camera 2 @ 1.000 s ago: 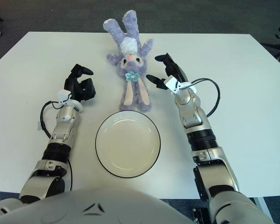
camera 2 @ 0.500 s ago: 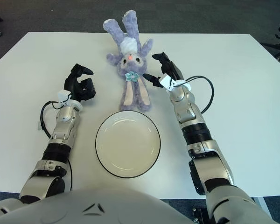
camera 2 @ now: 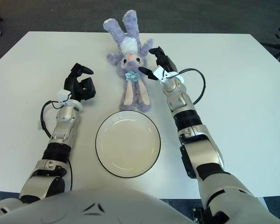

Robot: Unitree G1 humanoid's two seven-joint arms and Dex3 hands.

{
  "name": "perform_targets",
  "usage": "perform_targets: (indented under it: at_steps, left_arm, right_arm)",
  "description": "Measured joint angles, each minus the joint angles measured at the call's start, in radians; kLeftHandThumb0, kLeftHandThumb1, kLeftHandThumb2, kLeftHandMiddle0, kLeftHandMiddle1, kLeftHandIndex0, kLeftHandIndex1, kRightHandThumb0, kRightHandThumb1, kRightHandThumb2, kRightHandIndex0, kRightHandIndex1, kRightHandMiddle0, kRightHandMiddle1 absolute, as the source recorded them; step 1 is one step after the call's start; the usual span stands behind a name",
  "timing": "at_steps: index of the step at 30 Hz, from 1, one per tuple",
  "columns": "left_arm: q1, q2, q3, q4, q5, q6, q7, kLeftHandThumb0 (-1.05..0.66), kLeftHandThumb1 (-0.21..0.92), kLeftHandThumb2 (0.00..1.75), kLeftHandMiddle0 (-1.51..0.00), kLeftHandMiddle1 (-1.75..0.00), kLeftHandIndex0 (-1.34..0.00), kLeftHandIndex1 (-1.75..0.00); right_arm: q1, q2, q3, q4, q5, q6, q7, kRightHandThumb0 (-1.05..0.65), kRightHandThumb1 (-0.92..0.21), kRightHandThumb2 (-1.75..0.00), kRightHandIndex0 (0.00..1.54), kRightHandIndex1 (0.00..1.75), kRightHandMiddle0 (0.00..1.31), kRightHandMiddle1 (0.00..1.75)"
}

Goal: Put the doll into the plate.

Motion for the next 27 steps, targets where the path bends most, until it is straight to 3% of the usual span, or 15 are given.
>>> perform_targets:
  at_steps: [2,4,9,27]
  left_arm:
    - [0.0,0.0,0.0,0.0,0.0,0.0,-0.002,-0.42,0.5,1.09,-1.18,-1.75,-0.47,-1.75]
    - [0.0,0.0,0.0,0.0,0.0,0.0,-0.004,-0.42,0.5,1.09,-1.19,-1.75,-0.47,-1.75]
    - [0.0,0.0,0.0,0.002,0.0,0.0,-0.005,-0.42,0.49,1.1,-1.19,-1.75,-0.47,-1.75]
    - [-0.002,0.0,0.0,0.006,0.0,-0.001,-0.008,-0.42,0.5,1.08,-1.17,-1.75,-0.47,-1.75]
  right_arm:
    - [-0.008,0.002,0.001,0.015,-0.004,-0.009,-0.013,-1.05,-0.92,-0.25,0.0,0.76,0.0,0.69]
    - [-0.015,0.004,0.006,0.026,-0.009,-0.012,-0.023,-1.05,-0.92,-0.22,0.0,0.97,0.0,0.69]
    - [-0.029,0.01,0.023,0.047,-0.034,-0.009,-0.044,-1.05,-0.9,-0.19,0.0,1.04,0.0,0.7]
    - [-0.111,0.036,0.042,0.185,-0.044,-0.05,-0.098,-1.05,-0.86,-0.16,0.0,0.69,0.0,0.69]
